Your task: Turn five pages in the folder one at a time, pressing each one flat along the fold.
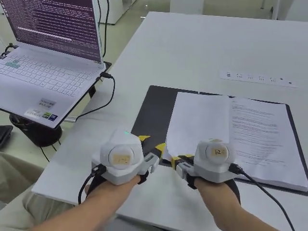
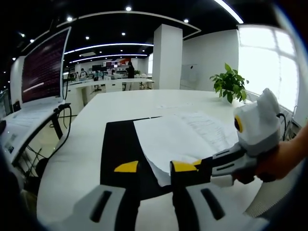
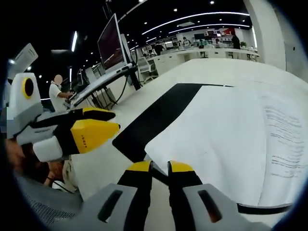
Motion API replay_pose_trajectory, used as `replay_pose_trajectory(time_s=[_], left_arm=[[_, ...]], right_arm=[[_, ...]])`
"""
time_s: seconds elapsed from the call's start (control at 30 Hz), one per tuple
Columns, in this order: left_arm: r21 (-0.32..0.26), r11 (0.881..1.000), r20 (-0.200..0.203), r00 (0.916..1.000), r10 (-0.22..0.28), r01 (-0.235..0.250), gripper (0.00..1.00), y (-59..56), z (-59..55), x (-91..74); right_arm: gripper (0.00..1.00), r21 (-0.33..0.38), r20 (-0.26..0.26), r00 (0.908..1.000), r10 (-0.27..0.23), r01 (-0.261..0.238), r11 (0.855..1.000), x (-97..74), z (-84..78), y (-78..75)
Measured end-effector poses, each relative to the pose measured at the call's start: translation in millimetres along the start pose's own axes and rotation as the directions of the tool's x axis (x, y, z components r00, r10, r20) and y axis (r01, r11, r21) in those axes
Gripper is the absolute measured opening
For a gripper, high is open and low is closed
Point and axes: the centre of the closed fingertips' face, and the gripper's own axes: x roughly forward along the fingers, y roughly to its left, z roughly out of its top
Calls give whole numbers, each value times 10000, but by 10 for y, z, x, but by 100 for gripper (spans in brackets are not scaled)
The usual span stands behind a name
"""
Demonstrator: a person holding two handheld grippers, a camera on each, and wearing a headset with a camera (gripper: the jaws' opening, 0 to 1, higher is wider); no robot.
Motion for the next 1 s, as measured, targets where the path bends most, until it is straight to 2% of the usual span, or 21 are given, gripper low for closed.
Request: replay_pose_trajectory(time_s=[0.2, 0.37, 0.43, 0.57, 0.63, 0.8, 0.87, 1.0], left_arm=[[261, 9991, -98, 9994, -332, 335, 23, -142, 8, 133], [434, 9970, -411, 9972, -625, 642, 23, -280, -68, 309], [470, 9967, -513, 9967, -637, 661, 23, -315, -116, 385], [350, 9968, -891, 9937, -681, 715, 23, -390, -242, 527], [474, 9968, -1069, 9925, -597, 651, 23, -415, -314, 581], [313, 9987, -1440, 9890, -342, 391, 23, -415, -479, 636], [497, 9984, -1552, 9877, -185, 265, 23, -415, -525, 630], [468, 9988, -1681, 9858, -24, 104, 23, -409, -619, 615]], right_arm=[[11, 249, 619, 9981, -68, 52, 9997, -230, 122, -183], [8, 423, 935, 9942, -524, 486, 9979, -375, 180, -472], [7, 693, 1064, 9918, -712, 640, 9955, -425, 204, -584], [6, 864, 1176, 9880, -997, 899, 9922, -481, 238, -781], [6, 905, 1212, 9865, -1099, 993, 9909, -493, 249, -853], [4, 1069, 1240, 9839, -1284, 1154, 9875, -498, 276, -1046], [2, 1095, 1236, 9834, -1329, 1196, 9868, -484, 286, -1117], [0, 1153, 1198, 9835, -1359, 1222, 9858, -448, 308, -1225]])
